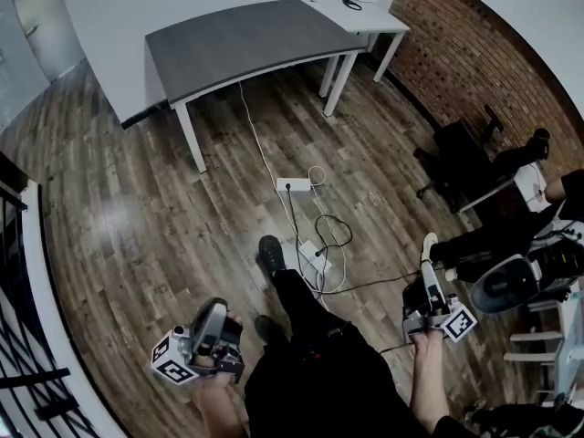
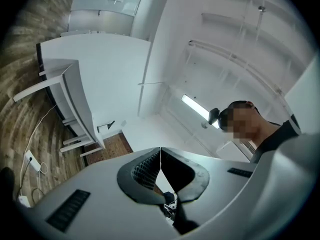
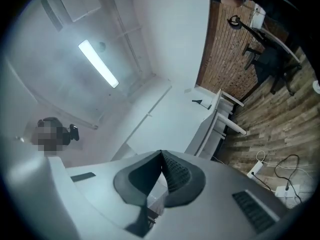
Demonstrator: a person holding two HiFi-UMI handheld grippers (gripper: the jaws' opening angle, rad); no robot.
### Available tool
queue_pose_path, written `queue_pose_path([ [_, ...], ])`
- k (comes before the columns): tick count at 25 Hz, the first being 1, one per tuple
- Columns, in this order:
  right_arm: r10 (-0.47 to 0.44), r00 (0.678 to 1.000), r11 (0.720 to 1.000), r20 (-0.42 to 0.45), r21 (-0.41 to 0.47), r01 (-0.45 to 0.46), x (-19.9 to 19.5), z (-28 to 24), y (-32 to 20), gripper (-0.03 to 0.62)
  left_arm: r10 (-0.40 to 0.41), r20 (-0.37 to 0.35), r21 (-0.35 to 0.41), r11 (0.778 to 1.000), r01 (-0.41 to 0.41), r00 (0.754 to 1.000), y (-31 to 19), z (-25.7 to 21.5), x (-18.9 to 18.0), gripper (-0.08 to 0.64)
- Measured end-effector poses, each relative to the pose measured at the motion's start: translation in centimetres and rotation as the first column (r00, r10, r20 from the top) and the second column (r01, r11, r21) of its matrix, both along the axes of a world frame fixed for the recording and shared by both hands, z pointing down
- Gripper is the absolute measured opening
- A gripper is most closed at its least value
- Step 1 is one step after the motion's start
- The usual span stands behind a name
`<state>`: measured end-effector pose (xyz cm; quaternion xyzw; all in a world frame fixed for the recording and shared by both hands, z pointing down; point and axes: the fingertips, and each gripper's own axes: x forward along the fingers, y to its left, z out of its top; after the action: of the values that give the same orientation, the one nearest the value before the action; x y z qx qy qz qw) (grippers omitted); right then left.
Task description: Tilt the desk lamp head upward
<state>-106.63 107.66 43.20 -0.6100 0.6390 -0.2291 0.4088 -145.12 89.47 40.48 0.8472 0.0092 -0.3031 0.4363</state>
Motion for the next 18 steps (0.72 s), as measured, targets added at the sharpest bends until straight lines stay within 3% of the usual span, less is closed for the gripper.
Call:
queue_pose_path([
  [11,-0.066,0.992,0.997,-0.108,0.036,0.07,-1.1,-4.1,-3.6,0.014,-0.027,-0.019,0.035,0.999,0.028,0.999,-2.7,-1.1,0.0,0.014],
  [15,-0.023,0.985,0.999,-0.174,-0.029,0.018,1.1,-4.0,-1.1,0.014,0.054,-0.003,0.048,0.997,-0.054,0.999,-3.2,-1.3,5.6,0.014],
  [18,0.046,0.984,0.997,-0.173,-0.05,-0.055,4.5,-2.8,3.4,0.015,0.161,0.03,0.057,0.985,-0.162,0.987,-1.6,-1.2,12.5,0.014],
])
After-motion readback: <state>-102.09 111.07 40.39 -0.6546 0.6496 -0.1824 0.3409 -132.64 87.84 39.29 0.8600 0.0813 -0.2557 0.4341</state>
